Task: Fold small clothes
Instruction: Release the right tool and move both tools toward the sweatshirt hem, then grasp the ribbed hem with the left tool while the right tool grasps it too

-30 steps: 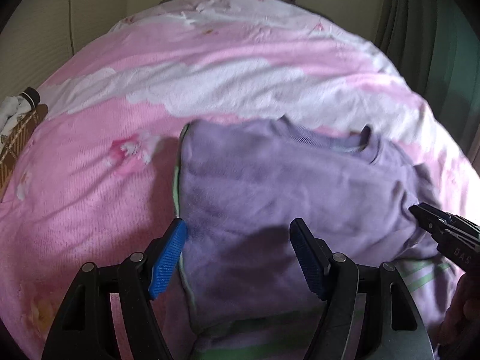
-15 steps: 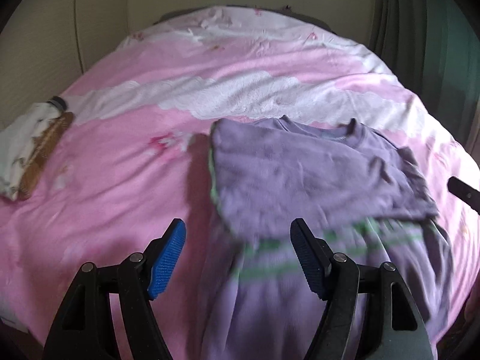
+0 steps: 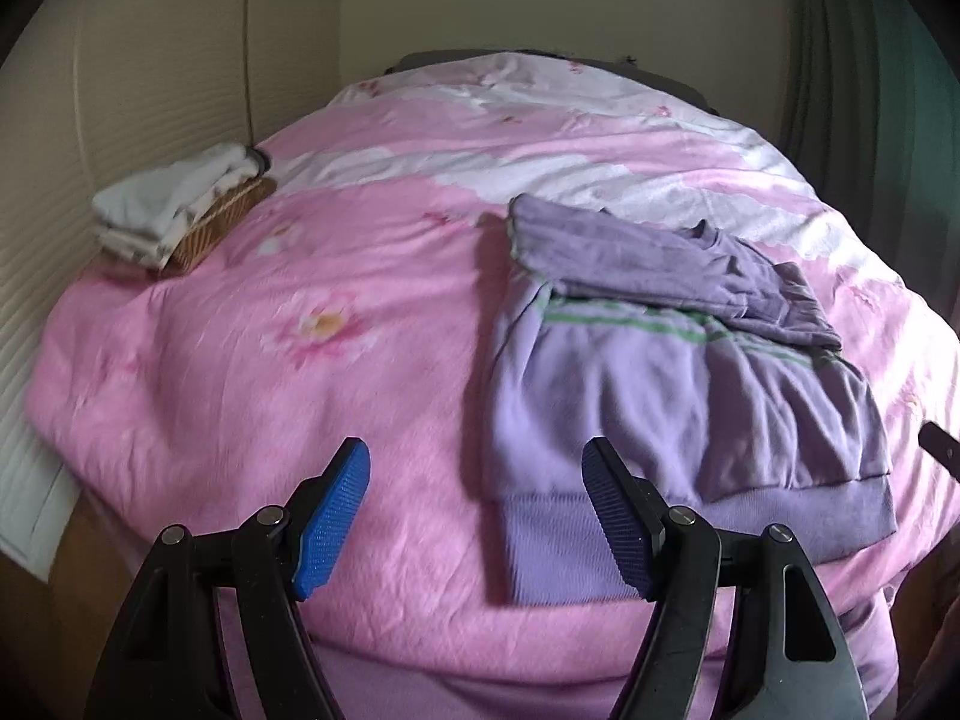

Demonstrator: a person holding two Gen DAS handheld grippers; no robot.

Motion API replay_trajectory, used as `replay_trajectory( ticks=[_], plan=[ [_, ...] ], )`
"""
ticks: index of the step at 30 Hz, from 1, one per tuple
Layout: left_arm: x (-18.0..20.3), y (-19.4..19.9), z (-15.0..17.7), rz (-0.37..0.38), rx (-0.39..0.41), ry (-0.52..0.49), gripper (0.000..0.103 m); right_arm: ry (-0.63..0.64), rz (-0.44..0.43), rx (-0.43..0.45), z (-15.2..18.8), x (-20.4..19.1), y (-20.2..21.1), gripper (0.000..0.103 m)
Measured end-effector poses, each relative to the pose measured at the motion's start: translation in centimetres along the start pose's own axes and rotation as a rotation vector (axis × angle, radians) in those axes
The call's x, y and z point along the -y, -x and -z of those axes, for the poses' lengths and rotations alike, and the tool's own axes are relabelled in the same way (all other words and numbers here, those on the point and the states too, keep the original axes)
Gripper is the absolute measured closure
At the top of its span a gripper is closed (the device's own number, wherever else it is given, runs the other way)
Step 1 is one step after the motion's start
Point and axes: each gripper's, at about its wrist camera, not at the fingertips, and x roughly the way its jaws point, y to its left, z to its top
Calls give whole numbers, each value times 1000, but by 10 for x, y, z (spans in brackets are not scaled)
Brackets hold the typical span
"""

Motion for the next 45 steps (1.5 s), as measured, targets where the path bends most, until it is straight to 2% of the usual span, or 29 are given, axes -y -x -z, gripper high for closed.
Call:
replay_trajectory(
  ticks=[8, 14, 20, 28, 30, 32, 34, 37, 40, 43, 45],
  plan=[
    [-1, -16, 31, 29, -56, 22, 31, -68, 4, -58, 28, 19, -4, 34],
    [-3, -26, 39, 68, -96, 63, 31, -71, 17, -76, 33, 27, -11, 34],
    [-2, -33, 43, 80, -111, 71, 32, -106, -9, -144, 41, 36, -27, 34],
    [-1, -40, 47, 99, -140, 72, 44, -84, -30, -181, 48, 30, -38, 37],
    [-1, -40, 48, 109, -141, 71, 47, -82, -43, -196, 48, 29, -42, 45],
    [0, -41, 48, 120, -147, 65, 54, -76, -57, -208, 48, 27, -45, 49],
    [1, -42, 49, 134, -153, 65, 60, -79, -70, -219, 50, 26, -47, 51],
    [4, -44, 50, 172, -167, 63, 82, -85, -75, -227, 51, 27, -48, 53],
    [5, -42, 50, 175, -166, 62, 87, -86, -73, -235, 51, 28, -49, 55],
    [-1, -41, 49, 180, -172, 97, 93, -94, -100, -252, 51, 28, -50, 71],
    [-1, -38, 49, 178, -167, 95, 95, -99, -99, -248, 51, 30, -47, 88]
  ],
)
